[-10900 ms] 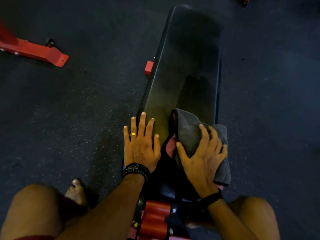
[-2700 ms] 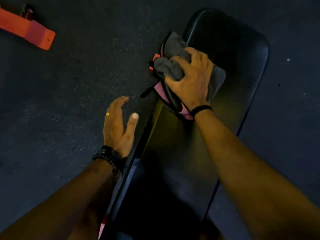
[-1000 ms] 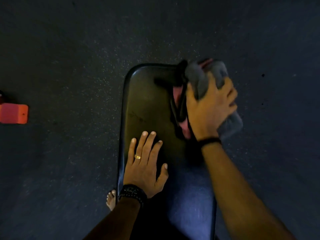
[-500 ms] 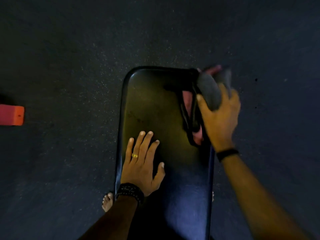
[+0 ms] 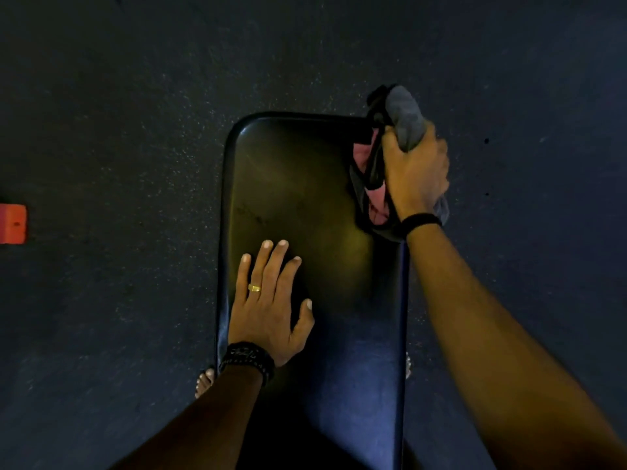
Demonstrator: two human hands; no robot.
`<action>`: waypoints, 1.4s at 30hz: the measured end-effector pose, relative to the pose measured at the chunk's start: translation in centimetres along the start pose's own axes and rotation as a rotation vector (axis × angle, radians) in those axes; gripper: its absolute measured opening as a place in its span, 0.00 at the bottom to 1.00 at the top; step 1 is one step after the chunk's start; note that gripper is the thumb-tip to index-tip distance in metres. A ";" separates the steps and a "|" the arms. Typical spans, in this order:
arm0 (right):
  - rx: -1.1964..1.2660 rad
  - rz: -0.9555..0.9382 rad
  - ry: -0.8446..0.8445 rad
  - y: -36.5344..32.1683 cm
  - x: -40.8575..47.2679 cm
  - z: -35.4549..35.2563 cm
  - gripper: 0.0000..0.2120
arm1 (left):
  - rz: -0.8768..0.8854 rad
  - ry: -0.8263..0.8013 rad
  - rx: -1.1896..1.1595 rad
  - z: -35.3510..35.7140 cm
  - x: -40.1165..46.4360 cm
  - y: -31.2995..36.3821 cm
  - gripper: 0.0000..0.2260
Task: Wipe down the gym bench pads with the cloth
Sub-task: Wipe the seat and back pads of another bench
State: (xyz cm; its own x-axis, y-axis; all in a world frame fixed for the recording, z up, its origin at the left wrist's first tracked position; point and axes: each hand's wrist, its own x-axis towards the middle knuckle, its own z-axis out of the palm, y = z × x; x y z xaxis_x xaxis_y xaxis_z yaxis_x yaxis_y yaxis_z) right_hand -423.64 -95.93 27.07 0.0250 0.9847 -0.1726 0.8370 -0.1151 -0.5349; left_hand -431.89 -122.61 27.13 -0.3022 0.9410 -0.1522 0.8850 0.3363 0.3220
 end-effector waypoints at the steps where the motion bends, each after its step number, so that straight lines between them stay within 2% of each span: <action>1: 0.006 -0.019 -0.007 0.0 -0.2 -0.1 0.32 | -0.004 -0.001 0.001 -0.1 0.0 0.0 0.27; 4: -0.034 -0.096 -0.010 2.1 -5.1 -1.1 0.34 | -0.008 -0.005 -0.013 -0.3 0.0 0.0 0.27; 7: -0.165 -0.137 0.056 4.2 -10.9 -1.7 0.33 | -0.006 -0.004 -0.009 -0.2 0.0 0.0 0.28; 11: -0.345 -0.052 0.121 0.3 -7.5 0.5 0.26 | 0.007 0.004 -0.007 0.0 -0.2 0.0 0.28; 13: -0.402 -0.102 0.137 -3.3 -5.0 1.8 0.24 | 0.009 0.015 -0.008 0.0 -0.2 -0.1 0.28; 16: -0.492 -0.379 0.064 -9.4 -3.6 5.1 0.22 | 0.011 0.034 -0.025 0.1 -0.3 -0.2 0.28; 19: -0.527 -0.824 -0.112 -14.7 -7.3 9.1 0.22 | 0.013 0.052 -0.055 0.2 -0.3 -0.3 0.28; 21: -0.621 -1.185 -0.280 -14.7 -10.7 10.0 0.25 | 0.014 0.052 -0.069 0.2 -0.3 -0.4 0.27; 23: -0.618 -1.370 -0.386 -12.8 -11.2 9.0 0.27 | 0.006 0.050 -0.082 0.1 -0.3 -0.5 0.27; 25: -0.491 -1.293 -0.351 -11.2 -8.4 7.4 0.28 | 0.003 0.050 -0.097 0.1 -0.4 -0.5 0.27; 29: -0.353 -0.715 -0.141 -8.3 -2.1 3.7 0.28 | 0.007 0.043 -0.115 -0.1 -0.3 -0.5 0.27; 30: -0.354 -0.605 -0.083 -7.8 -2.7 3.2 0.28 | 0.002 0.043 -0.114 -0.2 -0.3 -0.5 0.27; 31: -0.378 -0.570 -0.041 -7.1 -4.0 3.0 0.28 | 0.001 0.046 -0.112 -0.1 -0.3 -0.5 0.27; 33: -0.381 -0.746 -0.078 -5.0 -7.9 2.8 0.28 | 0.011 0.051 -0.111 0.0 -0.3 -0.4 0.27; 35: -0.365 -1.089 -0.252 -2.7 -9.8 2.3 0.26 | 0.015 0.069 -0.124 0.2 -0.3 -0.5 0.25; 37: -0.409 -1.361 -0.366 -2.8 -6.1 1.8 0.26 | 0.007 0.084 -0.128 0.3 -0.4 -0.5 0.25; 38: -0.449 -1.381 -0.350 -3.3 -3.7 1.8 0.27 | 0.005 0.073 -0.126 0.2 -0.4 -0.5 0.26; 39: -0.470 -1.309 -0.288 -4.1 -1.6 1.9 0.27 | 0.000 0.061 -0.124 0.1 -0.3 -0.5 0.26; 42: -0.420 -0.803 -0.041 -4.6 -0.2 2.1 0.28 | -0.007 0.054 -0.119 -0.2 -0.2 -0.4 0.26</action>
State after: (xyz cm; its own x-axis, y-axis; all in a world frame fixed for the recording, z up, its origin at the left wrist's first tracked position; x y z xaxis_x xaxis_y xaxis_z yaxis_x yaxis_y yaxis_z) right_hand -428.64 -95.82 27.85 -0.6649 0.7417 0.0880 0.7250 0.6692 -0.1628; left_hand -432.29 -122.97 27.23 -0.3294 0.9383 -0.1055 0.8357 0.3417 0.4299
